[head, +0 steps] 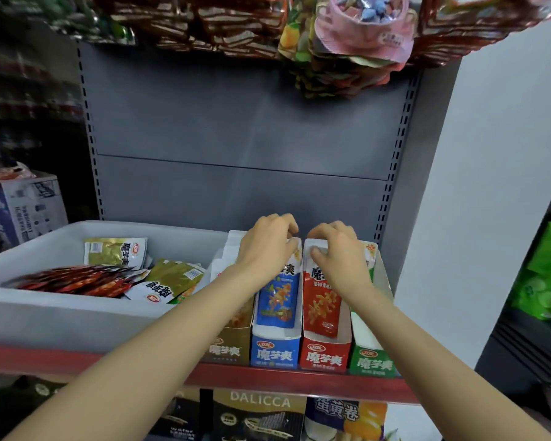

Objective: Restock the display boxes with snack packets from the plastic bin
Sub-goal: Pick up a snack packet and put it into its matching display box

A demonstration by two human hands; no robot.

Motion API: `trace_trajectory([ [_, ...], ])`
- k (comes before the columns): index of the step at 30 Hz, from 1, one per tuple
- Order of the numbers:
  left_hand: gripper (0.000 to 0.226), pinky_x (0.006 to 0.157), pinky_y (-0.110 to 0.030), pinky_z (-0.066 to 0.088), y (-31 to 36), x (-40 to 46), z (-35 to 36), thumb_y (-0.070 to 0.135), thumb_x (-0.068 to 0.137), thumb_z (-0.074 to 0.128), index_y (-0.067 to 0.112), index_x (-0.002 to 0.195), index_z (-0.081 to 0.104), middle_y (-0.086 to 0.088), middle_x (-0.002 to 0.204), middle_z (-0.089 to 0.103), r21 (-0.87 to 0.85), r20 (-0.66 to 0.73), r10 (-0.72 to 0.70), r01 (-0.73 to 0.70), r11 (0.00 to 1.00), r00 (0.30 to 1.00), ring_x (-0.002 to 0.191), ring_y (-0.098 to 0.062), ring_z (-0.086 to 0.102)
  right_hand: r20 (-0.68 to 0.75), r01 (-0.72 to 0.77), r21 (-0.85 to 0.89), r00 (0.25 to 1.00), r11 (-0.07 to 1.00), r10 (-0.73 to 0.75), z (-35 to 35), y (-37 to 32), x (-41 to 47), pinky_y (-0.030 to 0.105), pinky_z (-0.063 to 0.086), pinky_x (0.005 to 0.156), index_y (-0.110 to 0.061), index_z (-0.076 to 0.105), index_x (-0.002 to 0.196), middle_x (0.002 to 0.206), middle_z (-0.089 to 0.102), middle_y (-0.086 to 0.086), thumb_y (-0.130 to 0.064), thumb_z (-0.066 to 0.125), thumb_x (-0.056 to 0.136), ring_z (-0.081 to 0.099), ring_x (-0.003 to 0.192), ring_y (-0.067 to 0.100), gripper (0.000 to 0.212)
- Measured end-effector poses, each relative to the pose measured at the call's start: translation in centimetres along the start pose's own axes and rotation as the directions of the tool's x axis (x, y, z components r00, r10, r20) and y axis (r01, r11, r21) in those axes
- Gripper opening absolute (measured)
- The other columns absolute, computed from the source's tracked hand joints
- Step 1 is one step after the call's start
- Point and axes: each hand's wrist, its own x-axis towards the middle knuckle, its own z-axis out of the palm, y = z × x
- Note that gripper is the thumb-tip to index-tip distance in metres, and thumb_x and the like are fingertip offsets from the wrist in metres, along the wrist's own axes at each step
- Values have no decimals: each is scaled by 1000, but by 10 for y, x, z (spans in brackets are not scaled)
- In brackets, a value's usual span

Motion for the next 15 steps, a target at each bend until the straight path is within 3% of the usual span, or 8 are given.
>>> trace_trajectory([
  [5, 17, 76, -29, 45, -40, -22, -46, 24, 90, 54, 22, 105, 61, 7, 103, 64, -2, -99, -99, 99, 995, 990, 99, -15, 56, 85, 79, 231, 991, 970, -101, 20, -66, 5, 27, 41, 87, -15, 65, 108, 108, 61, 5, -10, 57, 85, 55, 103, 20, 24],
  [10, 15, 77, -37, 51, -122, -54, -104, 21, 89, 54, 22, 103, 60, 7, 93, 63, -5, -176, -272, 275, 961, 946, 88, -19, 59, 187, 151, 333, 957, 931, -222, 65, -143, 12, 27, 38, 91, -13, 64, 110, 111, 61, 7, -8, 56, 84, 54, 106, 20, 28],
  [15, 19, 81, -37, 50, -205, -74, -151, 22, 87, 58, 15, 104, 58, -2, 98, 65, 143, -55, -471, 473, 869, 881, 93, -26, 61, 393, 152, 374, 868, 915, -305, 125, -220, 24, 33, 39, 97, -7, 54, 125, 127, 55, 15, -10, 55, 88, 51, 118, 28, 37],
])
